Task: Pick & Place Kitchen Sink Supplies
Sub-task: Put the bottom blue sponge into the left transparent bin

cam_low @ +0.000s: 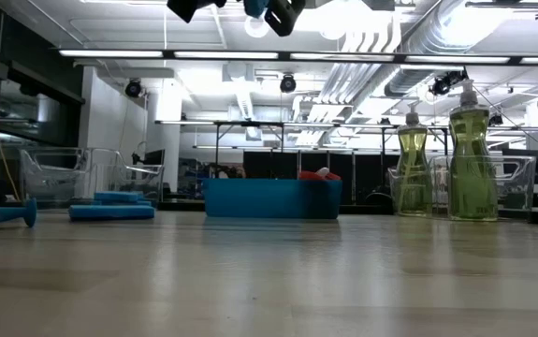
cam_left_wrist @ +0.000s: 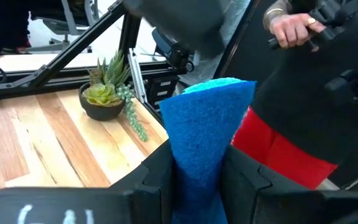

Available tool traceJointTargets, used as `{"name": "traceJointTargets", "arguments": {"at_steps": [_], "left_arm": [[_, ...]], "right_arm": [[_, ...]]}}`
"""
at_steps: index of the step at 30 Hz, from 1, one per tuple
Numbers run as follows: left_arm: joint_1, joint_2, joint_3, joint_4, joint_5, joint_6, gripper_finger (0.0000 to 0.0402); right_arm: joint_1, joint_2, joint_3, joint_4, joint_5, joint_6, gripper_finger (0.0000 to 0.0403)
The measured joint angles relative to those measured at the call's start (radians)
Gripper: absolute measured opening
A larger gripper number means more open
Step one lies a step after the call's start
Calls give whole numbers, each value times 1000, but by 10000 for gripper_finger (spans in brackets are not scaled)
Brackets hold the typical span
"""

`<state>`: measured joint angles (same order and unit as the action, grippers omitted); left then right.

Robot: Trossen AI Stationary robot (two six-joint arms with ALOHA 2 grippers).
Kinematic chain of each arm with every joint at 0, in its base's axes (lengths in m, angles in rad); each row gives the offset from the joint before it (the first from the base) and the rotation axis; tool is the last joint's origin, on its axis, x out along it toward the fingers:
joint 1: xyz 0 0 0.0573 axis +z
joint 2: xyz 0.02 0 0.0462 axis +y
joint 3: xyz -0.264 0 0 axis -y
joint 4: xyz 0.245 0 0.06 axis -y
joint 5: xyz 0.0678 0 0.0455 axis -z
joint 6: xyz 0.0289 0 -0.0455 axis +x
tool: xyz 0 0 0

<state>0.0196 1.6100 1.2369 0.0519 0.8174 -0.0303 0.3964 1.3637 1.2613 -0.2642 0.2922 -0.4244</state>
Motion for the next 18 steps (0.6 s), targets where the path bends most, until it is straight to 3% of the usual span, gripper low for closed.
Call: {"name": "traceJointTargets", "arguments": {"at_steps": [18], "left_arm": [[0,0,0,-5,33,-1,95]], "right_arm": [[-50,53,0,23,-114,-81,130]]}}
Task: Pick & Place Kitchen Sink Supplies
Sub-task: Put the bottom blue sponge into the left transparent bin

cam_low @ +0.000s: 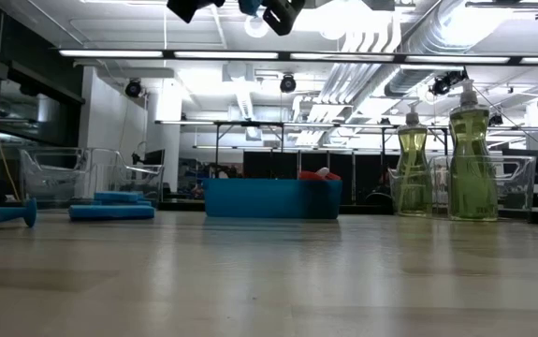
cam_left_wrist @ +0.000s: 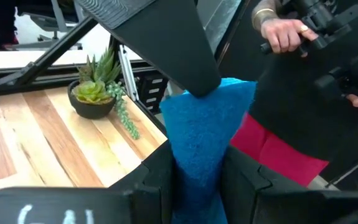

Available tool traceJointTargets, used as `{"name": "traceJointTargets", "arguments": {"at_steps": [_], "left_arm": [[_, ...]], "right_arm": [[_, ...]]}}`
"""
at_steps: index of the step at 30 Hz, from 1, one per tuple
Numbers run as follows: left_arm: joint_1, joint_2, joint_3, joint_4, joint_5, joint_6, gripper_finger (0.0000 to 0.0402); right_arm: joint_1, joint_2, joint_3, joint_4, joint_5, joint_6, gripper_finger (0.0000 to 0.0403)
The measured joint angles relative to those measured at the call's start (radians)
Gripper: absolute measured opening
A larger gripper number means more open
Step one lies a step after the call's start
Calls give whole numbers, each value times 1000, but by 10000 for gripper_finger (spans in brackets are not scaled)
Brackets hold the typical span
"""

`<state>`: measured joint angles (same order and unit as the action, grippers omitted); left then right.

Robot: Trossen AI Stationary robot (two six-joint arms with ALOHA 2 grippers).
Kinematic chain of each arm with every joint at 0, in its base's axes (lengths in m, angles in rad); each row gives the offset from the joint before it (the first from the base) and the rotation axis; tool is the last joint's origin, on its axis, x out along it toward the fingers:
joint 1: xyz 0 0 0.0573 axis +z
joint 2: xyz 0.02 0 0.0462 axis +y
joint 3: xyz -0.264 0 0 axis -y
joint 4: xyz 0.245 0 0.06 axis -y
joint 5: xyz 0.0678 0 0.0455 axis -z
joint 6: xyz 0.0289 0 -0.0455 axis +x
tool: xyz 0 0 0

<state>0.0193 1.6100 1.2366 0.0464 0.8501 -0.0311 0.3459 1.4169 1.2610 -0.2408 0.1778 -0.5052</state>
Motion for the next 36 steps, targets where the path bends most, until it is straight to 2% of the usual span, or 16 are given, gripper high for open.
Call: {"name": "traceJointTargets", "arguments": {"at_steps": [12,36], "left_arm": [[0,11,-1,-53,6,-4,95],[0,12,0,-55,32,-3,95]], "right_arm": [[-20,17,0,40,-34,-6,130],[-34,67,0,36,-69,8,122]]}}
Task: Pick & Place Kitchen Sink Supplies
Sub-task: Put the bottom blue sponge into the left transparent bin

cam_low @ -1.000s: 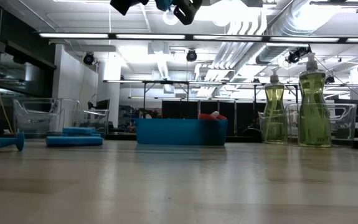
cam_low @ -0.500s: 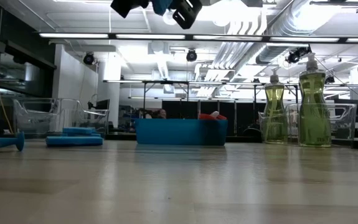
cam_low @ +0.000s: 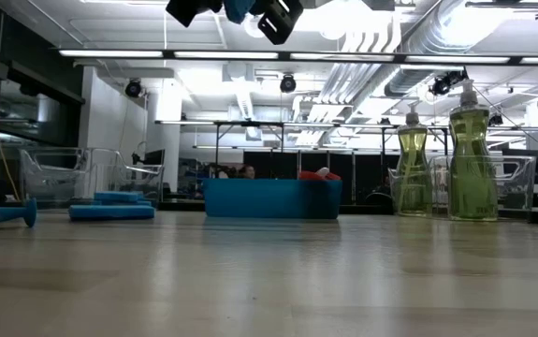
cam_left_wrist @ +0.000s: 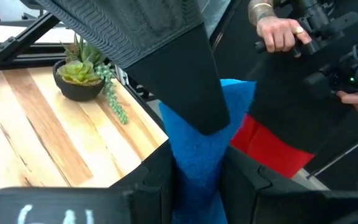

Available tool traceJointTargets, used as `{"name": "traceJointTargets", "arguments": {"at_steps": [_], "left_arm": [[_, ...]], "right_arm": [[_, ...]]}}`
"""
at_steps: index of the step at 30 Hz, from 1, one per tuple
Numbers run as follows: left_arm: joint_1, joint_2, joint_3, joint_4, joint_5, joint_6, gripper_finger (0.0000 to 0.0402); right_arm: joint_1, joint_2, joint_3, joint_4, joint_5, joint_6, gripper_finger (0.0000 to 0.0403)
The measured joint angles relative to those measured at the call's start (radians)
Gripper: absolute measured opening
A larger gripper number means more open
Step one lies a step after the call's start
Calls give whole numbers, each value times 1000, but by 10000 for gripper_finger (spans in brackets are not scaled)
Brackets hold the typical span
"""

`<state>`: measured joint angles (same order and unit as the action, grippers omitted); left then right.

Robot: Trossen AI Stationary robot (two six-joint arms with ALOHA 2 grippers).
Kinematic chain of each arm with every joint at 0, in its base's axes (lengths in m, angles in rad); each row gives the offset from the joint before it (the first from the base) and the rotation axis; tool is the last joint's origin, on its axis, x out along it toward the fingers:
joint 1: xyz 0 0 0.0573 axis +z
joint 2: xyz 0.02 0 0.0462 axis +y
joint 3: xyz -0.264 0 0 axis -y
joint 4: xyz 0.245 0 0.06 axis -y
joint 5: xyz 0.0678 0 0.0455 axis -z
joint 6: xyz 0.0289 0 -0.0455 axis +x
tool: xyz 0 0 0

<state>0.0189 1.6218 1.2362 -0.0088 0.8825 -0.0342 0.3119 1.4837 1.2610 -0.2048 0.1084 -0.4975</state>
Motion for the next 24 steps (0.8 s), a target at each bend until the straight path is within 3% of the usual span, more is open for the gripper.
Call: {"name": "traceJointTargets", "arguments": {"at_steps": [13,20,24], "left_arm": [[0,0,0,0,-15,6,95],[0,0,0,2,-24,31,98],[0,0,0,-1,-55,31,134]], "right_arm": [[0,1,1,18,11,87,14],[0,0,1,16,16,202,6],[0,0,1,8,30,238,5]]}}
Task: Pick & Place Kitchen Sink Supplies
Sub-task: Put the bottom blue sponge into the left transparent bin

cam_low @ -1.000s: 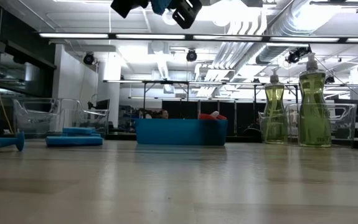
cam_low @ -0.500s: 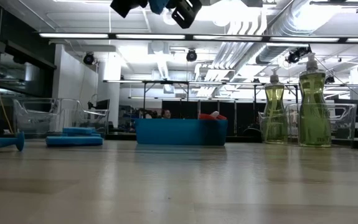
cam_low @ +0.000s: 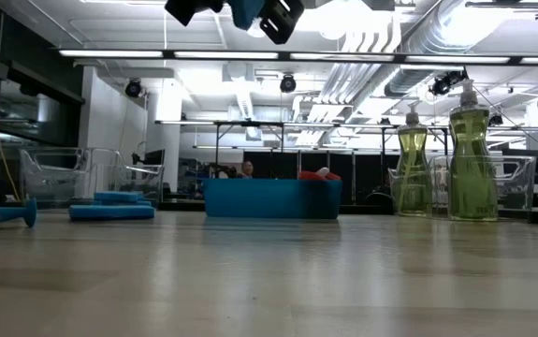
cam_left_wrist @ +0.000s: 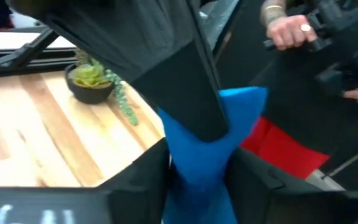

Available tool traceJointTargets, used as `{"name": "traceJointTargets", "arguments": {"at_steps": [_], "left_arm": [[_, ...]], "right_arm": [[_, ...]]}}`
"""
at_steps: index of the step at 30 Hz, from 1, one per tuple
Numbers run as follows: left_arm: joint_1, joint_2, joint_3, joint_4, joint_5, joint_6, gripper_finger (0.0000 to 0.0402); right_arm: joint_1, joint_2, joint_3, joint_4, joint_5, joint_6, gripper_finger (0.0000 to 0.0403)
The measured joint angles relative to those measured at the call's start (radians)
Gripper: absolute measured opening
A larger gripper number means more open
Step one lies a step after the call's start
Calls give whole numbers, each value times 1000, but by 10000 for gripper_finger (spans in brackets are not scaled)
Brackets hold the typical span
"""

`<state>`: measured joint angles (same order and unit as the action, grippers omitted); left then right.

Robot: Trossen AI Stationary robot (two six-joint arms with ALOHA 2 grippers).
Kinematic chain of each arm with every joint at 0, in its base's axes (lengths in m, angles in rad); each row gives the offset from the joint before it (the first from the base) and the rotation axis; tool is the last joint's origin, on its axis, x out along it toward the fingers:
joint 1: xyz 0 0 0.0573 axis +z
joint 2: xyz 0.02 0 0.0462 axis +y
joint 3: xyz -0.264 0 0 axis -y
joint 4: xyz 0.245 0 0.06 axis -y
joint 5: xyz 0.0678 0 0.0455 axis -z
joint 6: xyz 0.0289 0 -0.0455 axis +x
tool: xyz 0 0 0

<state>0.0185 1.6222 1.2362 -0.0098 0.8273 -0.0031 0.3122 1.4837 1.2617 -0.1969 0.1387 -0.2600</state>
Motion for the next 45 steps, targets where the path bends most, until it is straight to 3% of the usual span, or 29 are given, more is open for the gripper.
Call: {"name": "traceJointTargets", "arguments": {"at_steps": [10,18,21,24,31,40,45], "left_arm": [[16,0,2,-18,-65,6,292],[84,-5,2,-189,-7,13,316],[107,-24,2,-268,-40,61,317],[126,-50,2,-351,-114,121,317],[148,-135,1,-449,-393,254,317],[145,-259,2,-569,-754,404,317],[145,-301,1,-609,-896,472,317]], "right_arm": [[1,0,0,-81,36,106,2],[1,0,-1,-199,138,291,1],[1,0,-1,-237,170,384,1],[1,0,-1,-268,208,494,1],[-9,0,-1,-277,272,711,1],[-70,0,-1,-241,278,915,1],[-119,0,-1,-181,278,1002,2]]}}
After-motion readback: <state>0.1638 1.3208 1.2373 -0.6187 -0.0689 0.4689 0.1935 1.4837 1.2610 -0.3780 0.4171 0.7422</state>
